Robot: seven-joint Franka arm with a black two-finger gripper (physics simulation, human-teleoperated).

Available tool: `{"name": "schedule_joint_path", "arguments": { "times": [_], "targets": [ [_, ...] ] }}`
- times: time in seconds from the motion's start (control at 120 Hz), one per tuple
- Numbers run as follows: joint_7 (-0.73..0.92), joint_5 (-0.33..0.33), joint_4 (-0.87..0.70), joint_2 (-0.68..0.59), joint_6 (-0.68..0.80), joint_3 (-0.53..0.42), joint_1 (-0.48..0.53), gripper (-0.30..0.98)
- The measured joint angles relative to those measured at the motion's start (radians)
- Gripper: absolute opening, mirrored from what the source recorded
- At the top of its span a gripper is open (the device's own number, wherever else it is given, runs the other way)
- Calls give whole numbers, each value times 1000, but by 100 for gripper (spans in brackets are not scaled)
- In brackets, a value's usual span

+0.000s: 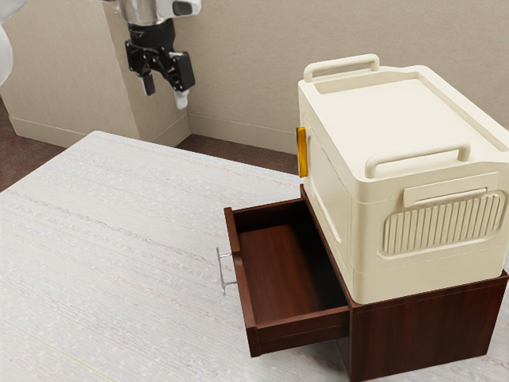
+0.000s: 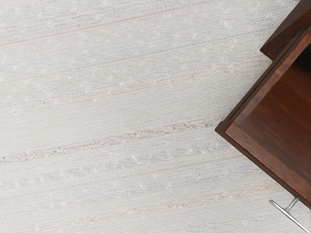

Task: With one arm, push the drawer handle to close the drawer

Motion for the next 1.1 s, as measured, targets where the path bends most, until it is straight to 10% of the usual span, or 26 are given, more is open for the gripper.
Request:
{"name": "schedule_joint_path", "arguments": {
  "times": [0.142, 0.358, 0.5, 0.708, 1.1],
  "targets": [
    [0, -4, -11, -7, 3, 1, -1, 69],
    [-5, -12, -533, -368, 105, -42, 3, 67],
    [-17, -8, -733, -463, 157, -80, -9, 31],
    [41, 63, -982, -495, 300, -88, -9, 2],
    [211, 71, -1163, -445, 668, -94, -128, -9]
  ]
}}
